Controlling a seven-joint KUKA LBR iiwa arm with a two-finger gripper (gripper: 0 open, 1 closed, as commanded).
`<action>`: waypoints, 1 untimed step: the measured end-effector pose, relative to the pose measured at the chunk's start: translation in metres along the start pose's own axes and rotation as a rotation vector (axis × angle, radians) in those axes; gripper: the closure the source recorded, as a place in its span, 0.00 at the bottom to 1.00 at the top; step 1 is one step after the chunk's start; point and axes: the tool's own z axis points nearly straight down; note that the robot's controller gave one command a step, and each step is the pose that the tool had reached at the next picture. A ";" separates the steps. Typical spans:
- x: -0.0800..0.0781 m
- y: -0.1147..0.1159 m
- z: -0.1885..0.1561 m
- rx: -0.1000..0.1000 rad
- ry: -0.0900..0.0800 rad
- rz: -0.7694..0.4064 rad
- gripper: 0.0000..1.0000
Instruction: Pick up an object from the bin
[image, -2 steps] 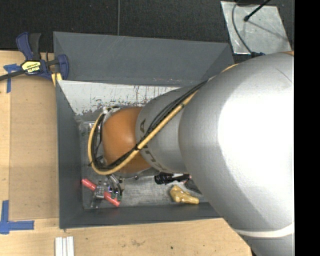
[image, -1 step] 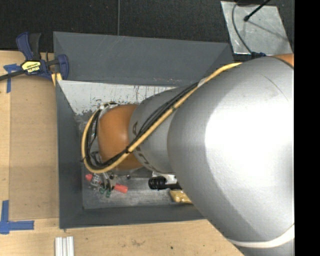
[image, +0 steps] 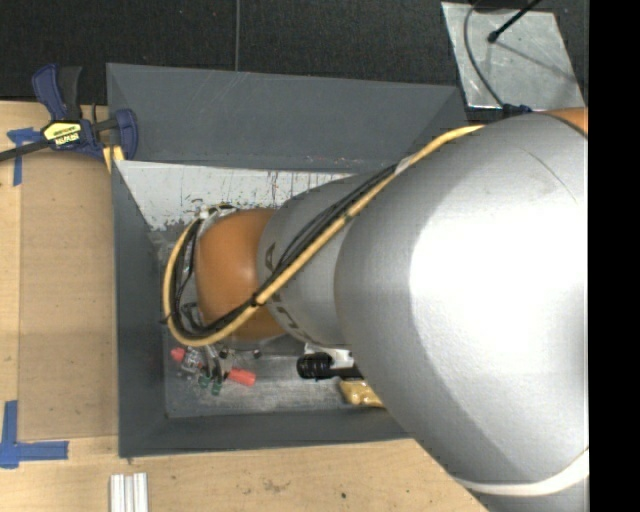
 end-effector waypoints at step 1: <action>0.000 0.000 -0.002 0.004 0.004 0.000 1.00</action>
Offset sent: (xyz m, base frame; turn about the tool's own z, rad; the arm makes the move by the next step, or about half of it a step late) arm 0.0001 0.0002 0.0299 -0.0001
